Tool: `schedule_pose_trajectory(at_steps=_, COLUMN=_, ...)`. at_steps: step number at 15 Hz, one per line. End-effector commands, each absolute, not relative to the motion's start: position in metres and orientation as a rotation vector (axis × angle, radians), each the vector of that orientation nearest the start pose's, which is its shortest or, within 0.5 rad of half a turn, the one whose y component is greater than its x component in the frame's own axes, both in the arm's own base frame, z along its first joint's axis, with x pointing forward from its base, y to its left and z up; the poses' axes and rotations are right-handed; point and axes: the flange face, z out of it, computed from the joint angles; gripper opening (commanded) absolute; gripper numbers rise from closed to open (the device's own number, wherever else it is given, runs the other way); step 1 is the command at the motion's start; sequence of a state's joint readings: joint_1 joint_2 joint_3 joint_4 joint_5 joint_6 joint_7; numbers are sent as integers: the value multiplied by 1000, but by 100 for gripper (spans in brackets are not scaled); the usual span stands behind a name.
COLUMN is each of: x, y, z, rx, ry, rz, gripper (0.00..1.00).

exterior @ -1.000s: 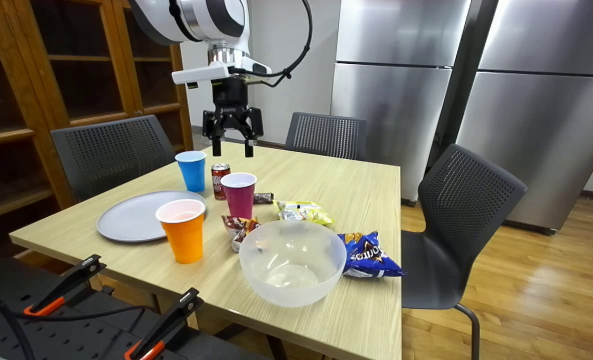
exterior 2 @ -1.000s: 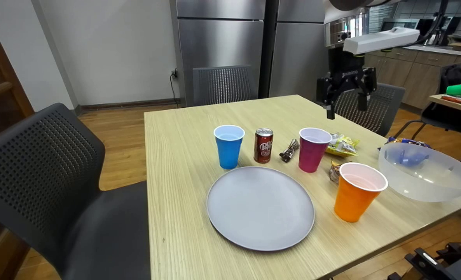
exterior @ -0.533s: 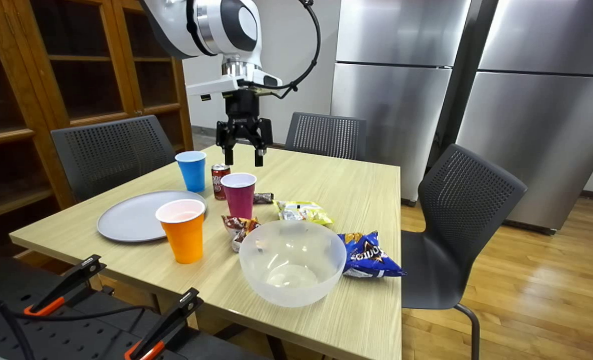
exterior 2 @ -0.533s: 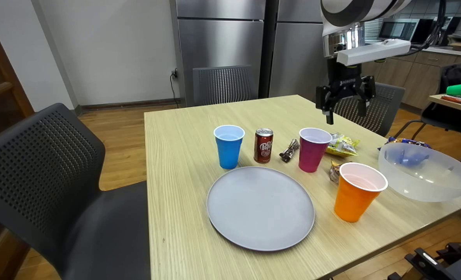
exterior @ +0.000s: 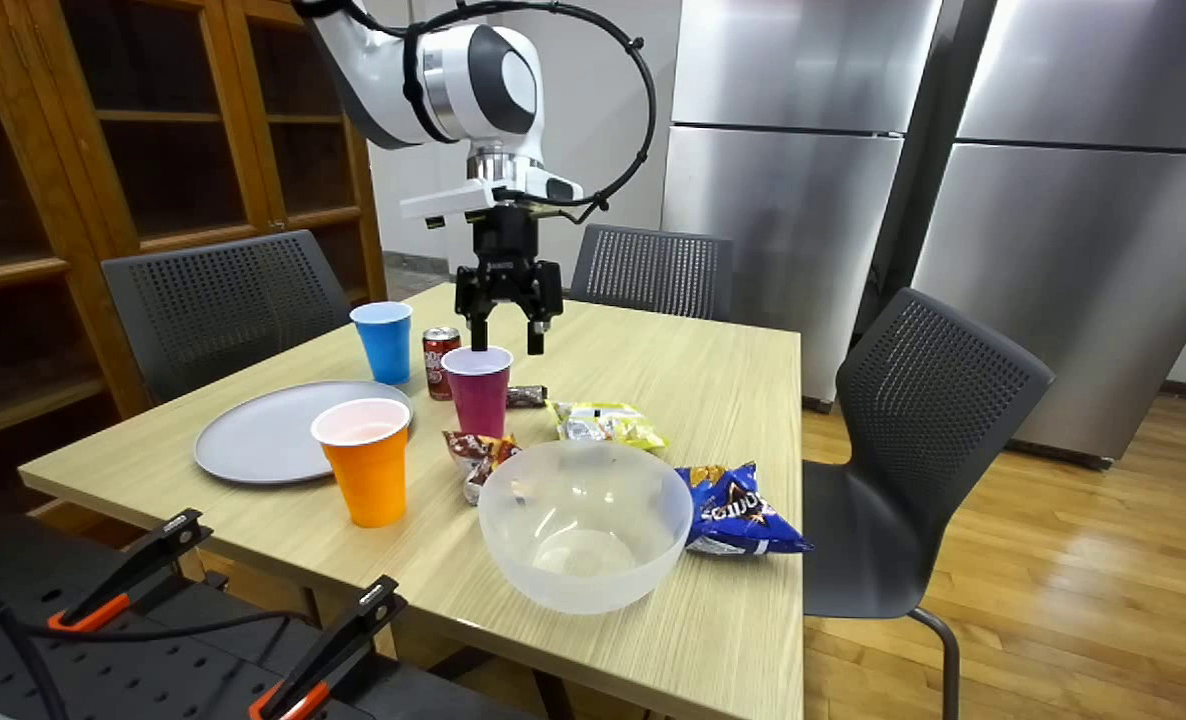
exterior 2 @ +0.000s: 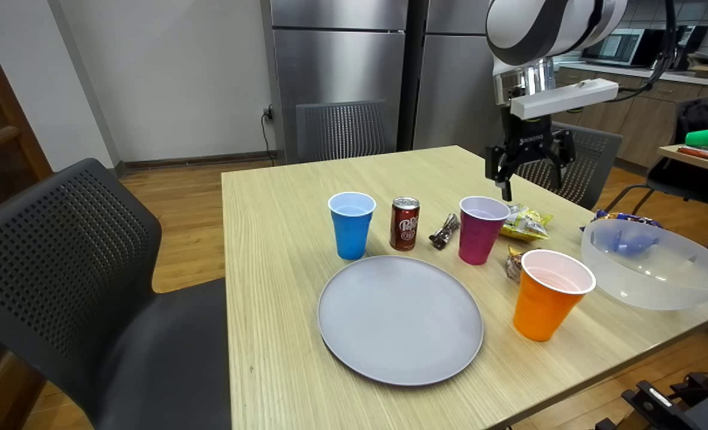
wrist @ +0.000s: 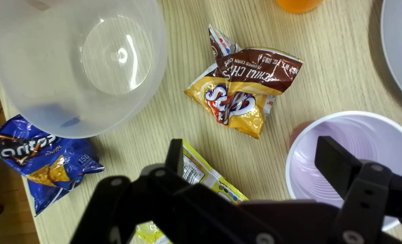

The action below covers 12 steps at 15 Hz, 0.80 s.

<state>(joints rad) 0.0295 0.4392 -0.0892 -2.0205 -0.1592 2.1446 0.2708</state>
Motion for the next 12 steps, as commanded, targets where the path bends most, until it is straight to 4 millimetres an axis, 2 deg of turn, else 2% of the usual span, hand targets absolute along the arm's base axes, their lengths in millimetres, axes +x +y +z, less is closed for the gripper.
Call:
schedule_pose_trajectory(at_steps=1, x=566, y=-41, z=209, rx=-3275, ry=363, rz=495, gripper=100)
schedule_pose_trajectory(at_steps=6, x=567, y=-41, z=209, rx=-3275, ry=363, rz=494, gripper=100)
schedule_pose_trajectory(at_steps=12, x=570, y=-33, z=196, rx=-3155, ry=425, rz=446, gripper=100)
